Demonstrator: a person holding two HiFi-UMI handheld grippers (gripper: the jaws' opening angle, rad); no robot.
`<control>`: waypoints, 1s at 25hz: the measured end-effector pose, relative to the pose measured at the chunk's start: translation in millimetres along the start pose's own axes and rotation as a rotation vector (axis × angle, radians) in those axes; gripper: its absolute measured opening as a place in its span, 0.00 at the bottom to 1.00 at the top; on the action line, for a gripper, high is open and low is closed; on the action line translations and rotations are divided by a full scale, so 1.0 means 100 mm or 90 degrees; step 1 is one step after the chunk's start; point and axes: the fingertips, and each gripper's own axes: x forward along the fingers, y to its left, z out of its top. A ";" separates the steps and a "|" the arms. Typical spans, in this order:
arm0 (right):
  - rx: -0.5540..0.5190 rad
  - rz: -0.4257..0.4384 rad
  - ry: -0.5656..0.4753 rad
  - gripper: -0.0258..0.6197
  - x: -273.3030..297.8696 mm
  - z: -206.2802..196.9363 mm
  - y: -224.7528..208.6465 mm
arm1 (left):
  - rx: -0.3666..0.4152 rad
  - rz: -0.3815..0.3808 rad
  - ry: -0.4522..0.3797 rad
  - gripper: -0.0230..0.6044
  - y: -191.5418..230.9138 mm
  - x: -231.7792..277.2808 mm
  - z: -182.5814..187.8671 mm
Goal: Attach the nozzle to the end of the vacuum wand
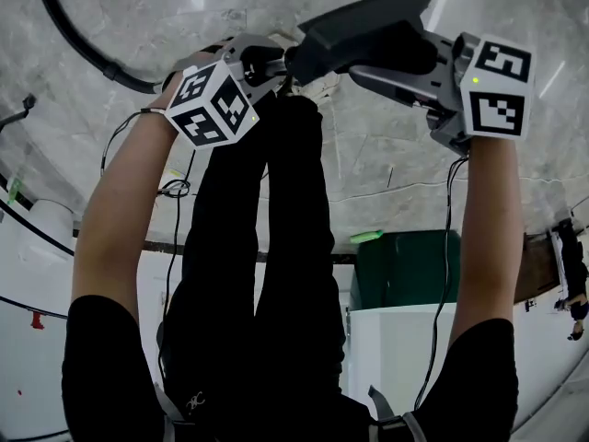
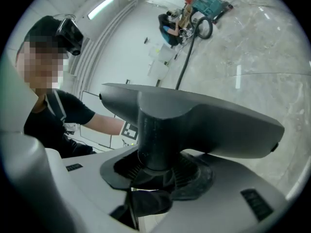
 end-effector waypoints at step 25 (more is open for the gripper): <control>0.329 -0.303 -0.313 0.32 -0.26 0.56 -0.18 | -0.069 0.119 -0.009 0.27 0.45 -0.17 0.29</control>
